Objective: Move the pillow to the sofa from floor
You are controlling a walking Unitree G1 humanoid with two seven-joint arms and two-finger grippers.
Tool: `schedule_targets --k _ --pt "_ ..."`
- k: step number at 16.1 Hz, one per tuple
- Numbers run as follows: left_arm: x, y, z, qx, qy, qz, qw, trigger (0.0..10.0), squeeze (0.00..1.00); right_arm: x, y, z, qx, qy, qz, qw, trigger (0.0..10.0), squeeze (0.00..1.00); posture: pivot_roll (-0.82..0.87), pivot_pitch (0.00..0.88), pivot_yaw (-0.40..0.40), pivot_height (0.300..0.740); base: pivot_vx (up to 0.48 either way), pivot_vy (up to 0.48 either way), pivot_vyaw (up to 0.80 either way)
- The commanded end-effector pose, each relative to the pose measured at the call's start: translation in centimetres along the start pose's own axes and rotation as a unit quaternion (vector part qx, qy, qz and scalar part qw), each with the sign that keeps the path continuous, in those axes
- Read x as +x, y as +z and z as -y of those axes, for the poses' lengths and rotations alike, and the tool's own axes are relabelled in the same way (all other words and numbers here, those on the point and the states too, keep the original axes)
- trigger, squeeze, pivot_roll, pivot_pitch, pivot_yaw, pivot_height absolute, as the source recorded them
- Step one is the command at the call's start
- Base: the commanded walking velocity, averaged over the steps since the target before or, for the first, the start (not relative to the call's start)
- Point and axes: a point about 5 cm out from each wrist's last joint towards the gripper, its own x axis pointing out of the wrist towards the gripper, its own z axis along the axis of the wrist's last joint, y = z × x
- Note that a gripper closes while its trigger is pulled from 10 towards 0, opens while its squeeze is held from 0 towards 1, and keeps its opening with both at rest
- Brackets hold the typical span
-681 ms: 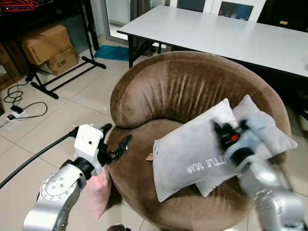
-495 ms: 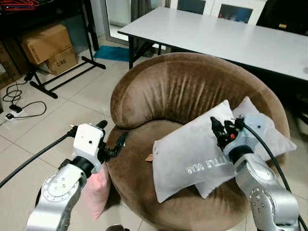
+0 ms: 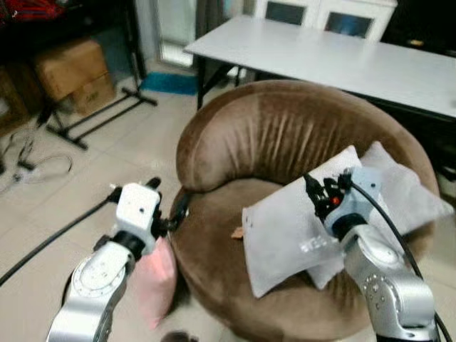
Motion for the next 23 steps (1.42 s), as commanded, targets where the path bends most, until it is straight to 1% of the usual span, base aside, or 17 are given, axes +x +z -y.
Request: schedule_targets --k 1,7,8,9,10,11,13,14,17,20,23 --pt "0.0 0.0 -0.5 0.009 0.008 -0.003 1.000 10.0 0.00 0.2 0.3 -0.5 0.005 0.009 0.008 1.000 10.0 0.00 0.04 0.000 -0.043 0.740 0.000 0.390 0.00" --pt "0.3 0.0 -0.6 0.013 0.006 -0.003 1.000 10.0 0.00 0.5 0.0 -0.9 0.006 0.016 0.005 1.000 10.0 0.00 0.04 0.000 -0.039 0.740 0.000 0.391 0.00" --pt "0.3 0.1 -0.6 0.006 0.009 0.007 1.000 10.0 0.00 0.5 -0.1 -0.9 0.008 0.017 0.002 1.000 10.0 0.00 0.04 0.000 -0.039 0.740 0.000 0.000 0.00" --pt "0.2 0.2 -0.8 -0.003 0.016 0.007 1.000 10.0 0.00 0.5 -0.2 -1.0 0.009 0.021 0.000 1.000 10.0 0.00 0.04 0.000 -0.042 0.740 0.000 0.000 0.00" --pt "0.2 0.0 -0.9 0.004 0.017 -0.002 1.000 10.0 0.00 0.5 -0.2 -1.2 0.003 0.029 -0.002 1.000 10.0 0.00 0.04 0.000 -0.042 0.740 0.000 0.000 0.00" --pt "0.2 -0.1 -1.0 0.008 0.017 -0.006 1.000 10.0 0.00 0.5 -0.3 -1.5 -0.010 0.046 -0.006 0.999 10.0 0.00 0.04 0.000 -0.044 0.740 0.000 0.000 0.54" --pt "0.1 0.0 -1.0 0.000 0.015 0.001 1.000 10.0 0.00 0.5 -0.5 -1.9 -0.021 0.061 -0.011 0.998 10.0 0.00 0.04 0.000 -0.046 0.740 0.000 0.000 0.80" --pt "0.1 0.0 -1.0 0.000 0.015 0.001 1.000 10.0 0.00 0.5 -0.5 -2.0 -0.022 0.063 -0.012 0.998 10.0 0.00 0.04 0.000 -0.046 0.740 0.000 0.000 0.80" --pt "0.0 -0.1 -1.0 -0.002 0.013 0.000 1.000 10.0 0.00 0.5 -0.7 -2.1 -0.023 0.070 -0.017 0.997 10.0 0.00 0.04 0.000 -0.047 0.740 0.299 0.000 0.80" --pt "-0.1 -0.1 -1.0 -0.002 0.011 -0.001 1.000 10.0 0.00 0.4 -0.8 -2.2 -0.024 0.072 -0.019 0.997 10.0 0.00 0.05 0.000 -0.047 0.740 0.310 0.000 0.80" --pt "-0.2 -0.2 -1.0 0.004 0.005 -0.005 1.000 10.0 0.00 0.4 -0.9 -1.8 -0.044 0.054 -0.019 0.997 10.0 0.00 0.05 0.000 -0.047 0.740 0.304 0.000 0.70"
